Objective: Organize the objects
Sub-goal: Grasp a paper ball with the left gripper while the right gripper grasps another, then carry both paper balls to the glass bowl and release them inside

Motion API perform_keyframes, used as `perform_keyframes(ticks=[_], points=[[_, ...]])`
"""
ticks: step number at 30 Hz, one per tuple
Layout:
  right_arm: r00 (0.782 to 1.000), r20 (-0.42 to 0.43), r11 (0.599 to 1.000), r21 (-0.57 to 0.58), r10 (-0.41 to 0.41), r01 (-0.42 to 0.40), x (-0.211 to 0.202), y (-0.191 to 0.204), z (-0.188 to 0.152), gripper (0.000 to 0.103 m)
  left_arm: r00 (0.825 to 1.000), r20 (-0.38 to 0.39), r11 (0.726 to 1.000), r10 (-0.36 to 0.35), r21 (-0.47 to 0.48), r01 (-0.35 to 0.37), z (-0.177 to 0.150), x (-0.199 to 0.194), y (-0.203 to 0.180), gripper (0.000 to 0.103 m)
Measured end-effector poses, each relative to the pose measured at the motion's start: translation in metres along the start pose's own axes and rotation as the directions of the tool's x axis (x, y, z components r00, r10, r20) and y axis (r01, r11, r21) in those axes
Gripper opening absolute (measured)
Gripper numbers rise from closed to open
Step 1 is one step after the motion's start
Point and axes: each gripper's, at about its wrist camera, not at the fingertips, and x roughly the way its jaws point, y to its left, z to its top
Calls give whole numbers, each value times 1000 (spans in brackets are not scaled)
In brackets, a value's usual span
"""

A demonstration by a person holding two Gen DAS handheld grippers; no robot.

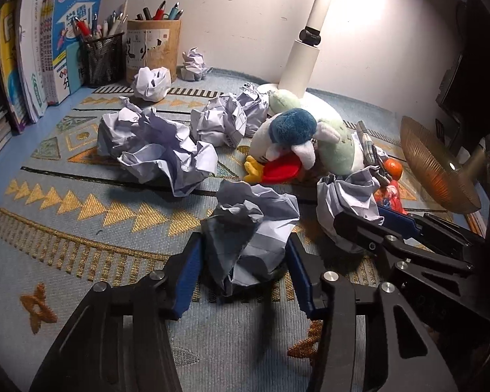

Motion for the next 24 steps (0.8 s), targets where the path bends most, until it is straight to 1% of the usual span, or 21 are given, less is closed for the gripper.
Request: perform_keyframes(ticks=[1, 2, 4, 6, 7, 9, 10, 12, 14, 16, 18, 20, 22, 23, 24], points=[[1000, 14, 1000, 13, 15, -16, -5, -2, 0, 38, 1000, 5, 1000, -4, -4, 5, 0, -2, 0, 44], [999, 31, 999, 29, 30, -31, -12, -6, 0, 38, 1000, 15, 1000, -16, -7, 16, -1, -6, 0, 43], [996, 78, 997, 49, 49, -53, -34, -14, 0, 38, 997, 50, 998, -62, -15, 62, -4, -19, -2, 43], [991, 131, 998, 45, 40, -46, -64, -23, -2, 38, 994, 84, 997, -72, 3, 72, -6, -32, -12, 43], [990, 137, 997, 55, 44, -52, -76, -30, -3, 38, 992, 96, 997, -78, 9, 78, -7, -38, -19, 43], [989, 128, 993, 87, 67, -78, -94, -47, -7, 38, 985, 113, 991, -134, 10, 134, -10, -46, -33, 43], [991, 118, 994, 90, 58, -69, -101, -54, -10, 38, 979, 121, 986, -166, 16, 165, -12, -48, -41, 43], [997, 66, 997, 71, 27, -32, -105, -66, -21, 38, 970, 131, 979, -205, 37, 202, -20, -49, -59, 43], [999, 27, 999, 26, -20, 19, -105, -71, -36, 38, 965, 120, 972, -232, 59, 226, -26, -41, -75, 43], [997, -6, 997, -27, -74, 73, -98, -70, -48, 38, 965, 90, 969, -245, 71, 239, -30, -30, -88, 43], [994, -35, 993, -50, -106, 104, -93, -75, -58, 38, 967, 83, 969, -240, 86, 233, -33, -25, -99, 43], [995, -54, 996, -38, -86, 84, -90, -81, -63, 38, 973, 87, 972, -216, 109, 206, -35, -23, -106, 43], [996, -67, 998, -19, -65, 64, -91, -89, -68, 45, 976, 87, 975, -197, 124, 186, -36, -22, -108, 43], [996, -67, 998, -9, -57, 56, -93, -92, -70, 51, 976, 84, 974, -200, 123, 189, -36, -22, -108, 43], [997, -65, 999, 1, -52, 52, -95, -95, -71, 62, 976, 81, 974, -203, 120, 193, -36, -21, -107, 43]])
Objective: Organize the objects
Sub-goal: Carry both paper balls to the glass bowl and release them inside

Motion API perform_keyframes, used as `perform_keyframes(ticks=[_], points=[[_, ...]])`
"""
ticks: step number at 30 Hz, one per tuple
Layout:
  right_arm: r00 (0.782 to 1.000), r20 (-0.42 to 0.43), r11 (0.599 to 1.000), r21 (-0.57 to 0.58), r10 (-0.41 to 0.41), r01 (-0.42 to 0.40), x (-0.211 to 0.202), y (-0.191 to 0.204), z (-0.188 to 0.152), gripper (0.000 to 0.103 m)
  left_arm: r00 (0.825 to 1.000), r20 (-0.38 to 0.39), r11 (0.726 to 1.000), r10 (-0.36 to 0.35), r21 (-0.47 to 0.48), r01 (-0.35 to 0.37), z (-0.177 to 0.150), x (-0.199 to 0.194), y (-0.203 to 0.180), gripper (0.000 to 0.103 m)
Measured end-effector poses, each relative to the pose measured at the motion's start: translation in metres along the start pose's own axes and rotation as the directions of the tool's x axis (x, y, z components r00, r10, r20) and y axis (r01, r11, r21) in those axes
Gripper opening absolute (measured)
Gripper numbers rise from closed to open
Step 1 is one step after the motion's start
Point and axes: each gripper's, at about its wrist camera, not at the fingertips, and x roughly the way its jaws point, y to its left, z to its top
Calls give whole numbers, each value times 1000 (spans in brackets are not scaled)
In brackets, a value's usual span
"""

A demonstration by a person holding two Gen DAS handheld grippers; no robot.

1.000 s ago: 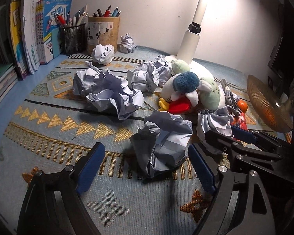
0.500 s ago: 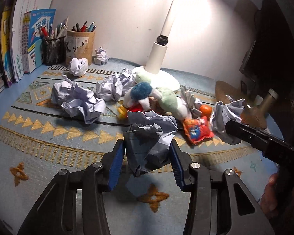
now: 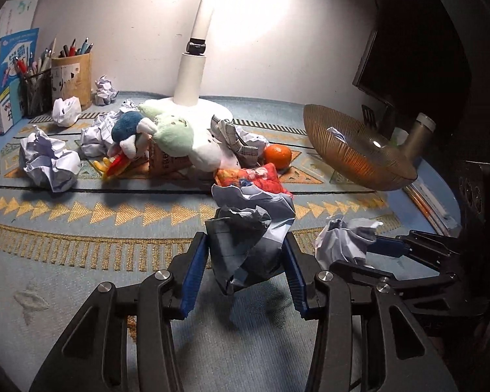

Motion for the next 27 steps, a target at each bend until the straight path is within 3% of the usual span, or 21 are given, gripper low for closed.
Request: perform_keyframes(ticks=[2, 7, 10, 11, 13, 17, 20, 23, 27], points=[[1000, 11, 1000, 19, 3, -3, -5, -4, -4, 67, 1000, -4, 1000, -2, -6, 2, -1, 1, 2, 43], [997, -17, 994, 86, 71, -69, -1, -12, -10, 67, 1000, -11, 1000, 5, 2, -5, -3, 3, 0, 43], [998, -26, 993, 103, 60, -57, 3, -14, -9, 67, 1000, -16, 1000, 11, 7, -11, -3, 4, 0, 43], [998, -25, 993, 99, 60, -57, 3, -13, -9, 66, 1000, -20, 1000, 16, 10, -16, -2, 5, -1, 43], [997, -28, 992, 101, 77, -74, 4, -13, -8, 45, 999, -24, 1000, 27, 17, -26, -1, 5, -4, 43], [995, 47, 985, 140, 94, -99, -18, -28, -3, 44, 1000, 7, 998, -7, 67, 7, 18, -3, -28, 43], [987, 157, 984, 171, 26, -53, -60, -54, 14, 44, 995, 69, 990, -69, 131, 60, 50, -12, -61, 43], [958, 269, 974, 225, -99, 38, -104, -88, 33, 44, 986, 103, 983, -130, 144, 115, 83, -1, -92, 43], [920, 274, 916, 361, -281, 173, -124, -140, 51, 45, 978, 90, 976, -186, 129, 173, 117, 37, -127, 43]])
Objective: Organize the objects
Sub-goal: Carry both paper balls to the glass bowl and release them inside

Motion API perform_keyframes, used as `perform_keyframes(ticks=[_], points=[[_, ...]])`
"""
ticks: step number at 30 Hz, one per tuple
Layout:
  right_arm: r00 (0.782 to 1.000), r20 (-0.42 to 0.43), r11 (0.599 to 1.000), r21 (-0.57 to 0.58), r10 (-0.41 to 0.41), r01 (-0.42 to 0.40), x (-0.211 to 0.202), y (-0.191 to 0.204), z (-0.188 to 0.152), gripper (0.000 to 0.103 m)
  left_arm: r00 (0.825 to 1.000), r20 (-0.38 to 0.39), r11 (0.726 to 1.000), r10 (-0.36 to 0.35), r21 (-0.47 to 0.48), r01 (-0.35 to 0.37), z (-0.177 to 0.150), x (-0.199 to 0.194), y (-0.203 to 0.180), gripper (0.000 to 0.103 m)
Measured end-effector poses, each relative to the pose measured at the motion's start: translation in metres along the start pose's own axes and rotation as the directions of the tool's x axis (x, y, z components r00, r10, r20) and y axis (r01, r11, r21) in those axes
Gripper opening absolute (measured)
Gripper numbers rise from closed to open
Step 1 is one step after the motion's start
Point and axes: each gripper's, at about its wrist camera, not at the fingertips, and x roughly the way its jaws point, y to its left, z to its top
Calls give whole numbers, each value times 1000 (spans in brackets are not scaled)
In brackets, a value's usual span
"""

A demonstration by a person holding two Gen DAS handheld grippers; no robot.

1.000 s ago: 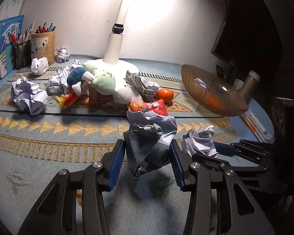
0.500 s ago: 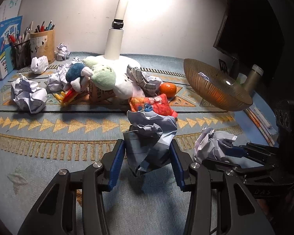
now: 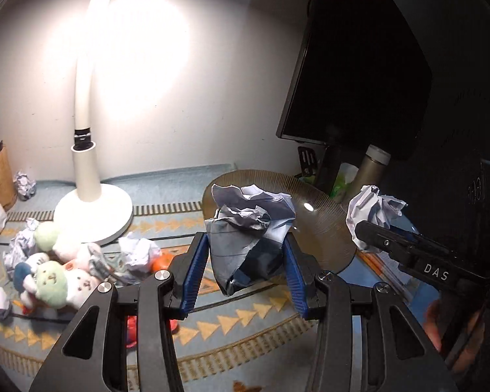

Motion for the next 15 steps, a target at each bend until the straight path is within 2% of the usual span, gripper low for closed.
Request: perform_keyframes(ticks=[2, 3, 5, 6, 7, 8, 9, 11, 15], points=[[999, -33, 998, 49, -32, 33, 13, -19, 9, 45, 999, -19, 999, -38, -18, 38, 8, 22, -8, 43], [998, -49, 997, 66, -38, 41, 20, -26, 12, 45, 999, -25, 999, -35, -16, 35, 10, 32, -13, 43], [995, -81, 996, 74, -52, 58, 33, -34, 15, 45, 999, -39, 1000, -21, -13, 21, 13, 50, -19, 53], [994, -93, 995, 76, -50, 57, 38, -38, 15, 47, 998, -53, 1000, -20, -17, 19, 14, 58, -21, 54], [994, -99, 996, 79, -42, 50, 42, -41, 14, 49, 997, -68, 999, -25, -25, 24, 16, 65, -21, 66], [995, -98, 996, 76, -36, 44, 45, -42, 13, 58, 997, -75, 999, -25, -35, 22, 16, 70, -20, 84], [994, -93, 996, 70, -51, 57, 46, -45, 12, 66, 997, -68, 999, -20, -45, 17, 14, 70, -18, 87], [991, -85, 993, 57, -101, 106, 47, -49, 8, 67, 997, -70, 999, -24, -47, 21, 10, 67, -15, 87], [993, -93, 994, 73, -77, 84, 42, -53, 0, 67, 998, -55, 998, -10, -64, 7, 0, 43, -2, 87]])
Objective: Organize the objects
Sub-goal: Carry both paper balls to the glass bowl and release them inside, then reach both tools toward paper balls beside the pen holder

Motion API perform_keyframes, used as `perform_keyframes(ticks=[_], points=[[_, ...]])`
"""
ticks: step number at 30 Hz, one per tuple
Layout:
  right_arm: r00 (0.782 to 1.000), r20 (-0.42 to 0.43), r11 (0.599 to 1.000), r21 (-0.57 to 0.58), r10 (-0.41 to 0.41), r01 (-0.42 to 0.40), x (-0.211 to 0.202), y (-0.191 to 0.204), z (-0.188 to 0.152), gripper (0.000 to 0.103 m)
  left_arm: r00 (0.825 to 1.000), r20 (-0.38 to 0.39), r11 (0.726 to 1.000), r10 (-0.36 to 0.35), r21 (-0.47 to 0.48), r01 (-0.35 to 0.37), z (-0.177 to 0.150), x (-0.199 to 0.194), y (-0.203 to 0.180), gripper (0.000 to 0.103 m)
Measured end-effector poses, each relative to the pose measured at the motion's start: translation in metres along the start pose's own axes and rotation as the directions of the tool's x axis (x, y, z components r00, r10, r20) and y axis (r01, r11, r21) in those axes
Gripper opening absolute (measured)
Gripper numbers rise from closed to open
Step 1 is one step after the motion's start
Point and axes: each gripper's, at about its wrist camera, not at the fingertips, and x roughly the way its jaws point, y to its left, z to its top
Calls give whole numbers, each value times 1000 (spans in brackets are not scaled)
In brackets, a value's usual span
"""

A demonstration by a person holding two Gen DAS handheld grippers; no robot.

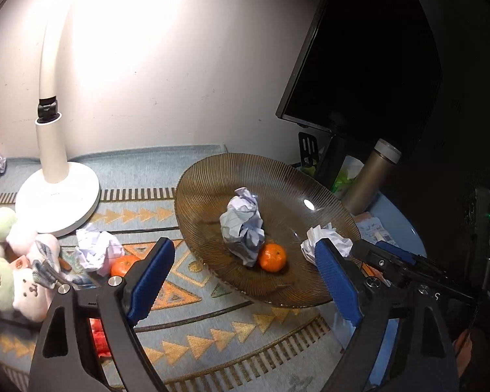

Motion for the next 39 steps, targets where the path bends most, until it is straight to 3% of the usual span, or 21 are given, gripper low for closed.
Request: perform_keyframes(ticks=[4, 7, 10, 11, 13, 15, 16, 18, 20, 22, 24, 30, 36, 39], points=[[997, -11, 996, -37, 81, -82, -12, 25, -10, 67, 996, 74, 999, 50, -8, -50, -15, -51, 16, 87], [983, -25, 979, -95, 181, -182, -25, 61, -16, 67, 990, 134, 998, 52, -45, -47, -23, -101, 32, 87], [964, -5, 952, -153, 267, -265, -41, 101, -22, 67, 968, 183, 985, 170, -60, -162, -33, -146, 54, 87], [959, 2, 945, -171, 283, -279, -44, 115, -26, 67, 956, 194, 975, 219, -71, -209, -36, -155, 64, 87], [955, 0, 937, -191, 297, -291, -42, 138, -37, 67, 914, 212, 938, 345, -84, -335, -52, -168, 88, 88], [954, -22, 933, -202, 301, -299, -28, 157, -54, 67, 865, 181, 884, 468, -115, -454, -71, -170, 119, 88], [956, -26, 933, -211, 293, -292, -18, 166, -65, 68, 855, 155, 868, 495, -132, -479, -81, -169, 135, 88], [963, -39, 933, -240, 265, -267, 3, 180, -87, 69, 866, 120, 869, 485, -180, -461, -100, -168, 161, 87], [966, -66, 930, -261, 250, -258, 21, 190, -106, 69, 866, 120, 866, 485, -205, -457, -112, -165, 173, 87], [968, -97, 926, -281, 232, -250, 34, 195, -118, 69, 882, 121, 874, 455, -250, -417, -112, -169, 183, 87], [973, -125, 924, -312, 192, -222, 42, 201, -122, 69, 891, 138, 881, 432, -277, -385, -113, -173, 190, 88], [975, -138, 924, -321, 173, -209, 49, 201, -124, 69, 906, 136, 877, 402, -341, -338, -118, -178, 199, 88], [981, -123, 909, -376, 147, -183, 48, 211, -127, 69, 902, 126, 870, 412, -348, -349, -118, -177, 199, 88], [970, -150, 887, -396, 194, -238, 46, 221, -128, 69, 915, 101, 867, 391, -373, -330, -113, -187, 215, 87]])
